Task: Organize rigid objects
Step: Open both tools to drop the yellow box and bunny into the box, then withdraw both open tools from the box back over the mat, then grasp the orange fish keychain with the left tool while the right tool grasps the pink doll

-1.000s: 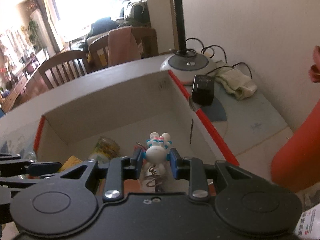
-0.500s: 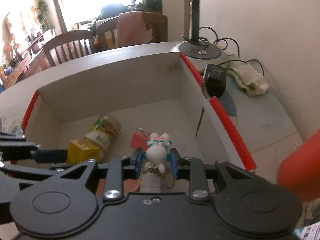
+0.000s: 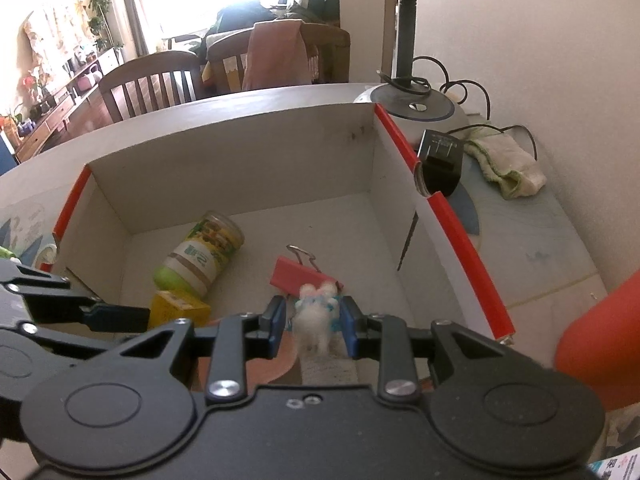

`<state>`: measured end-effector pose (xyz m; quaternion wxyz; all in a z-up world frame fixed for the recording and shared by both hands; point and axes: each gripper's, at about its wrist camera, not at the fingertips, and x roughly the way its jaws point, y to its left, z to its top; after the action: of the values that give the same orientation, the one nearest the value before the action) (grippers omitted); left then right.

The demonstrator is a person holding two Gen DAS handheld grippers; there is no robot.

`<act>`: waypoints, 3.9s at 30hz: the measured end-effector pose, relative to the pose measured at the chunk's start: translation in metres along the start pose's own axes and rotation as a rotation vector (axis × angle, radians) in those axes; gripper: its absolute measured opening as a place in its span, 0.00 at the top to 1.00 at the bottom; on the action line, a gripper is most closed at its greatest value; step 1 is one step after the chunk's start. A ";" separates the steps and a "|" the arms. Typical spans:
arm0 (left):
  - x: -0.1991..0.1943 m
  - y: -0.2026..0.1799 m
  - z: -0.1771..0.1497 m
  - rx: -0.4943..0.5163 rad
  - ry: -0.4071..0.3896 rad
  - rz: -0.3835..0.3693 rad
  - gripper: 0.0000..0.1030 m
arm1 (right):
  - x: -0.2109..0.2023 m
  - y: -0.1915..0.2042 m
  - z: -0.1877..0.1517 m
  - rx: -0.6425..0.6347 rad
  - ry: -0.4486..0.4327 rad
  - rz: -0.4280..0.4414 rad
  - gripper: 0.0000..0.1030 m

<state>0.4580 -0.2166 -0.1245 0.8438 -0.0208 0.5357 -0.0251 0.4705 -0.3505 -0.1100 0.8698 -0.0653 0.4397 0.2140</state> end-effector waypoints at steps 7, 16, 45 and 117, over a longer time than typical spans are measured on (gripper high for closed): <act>0.000 0.000 0.000 -0.009 0.002 0.016 0.71 | -0.007 -0.001 0.001 0.010 -0.002 0.012 0.69; -0.018 0.006 -0.005 -0.058 -0.057 -0.010 0.71 | -0.020 -0.003 -0.001 0.040 -0.024 0.019 0.64; -0.116 0.057 -0.055 -0.124 -0.284 -0.093 0.71 | -0.091 0.053 -0.010 0.048 -0.126 0.121 0.44; -0.085 0.259 -0.234 -0.256 -0.264 -0.028 0.00 | 0.015 0.293 -0.036 -0.209 0.137 0.249 0.13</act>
<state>0.2158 0.0456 -0.1632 0.8968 -0.1386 0.4189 0.0343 0.3258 -0.0933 -0.1218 0.7931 -0.1150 0.4779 0.3597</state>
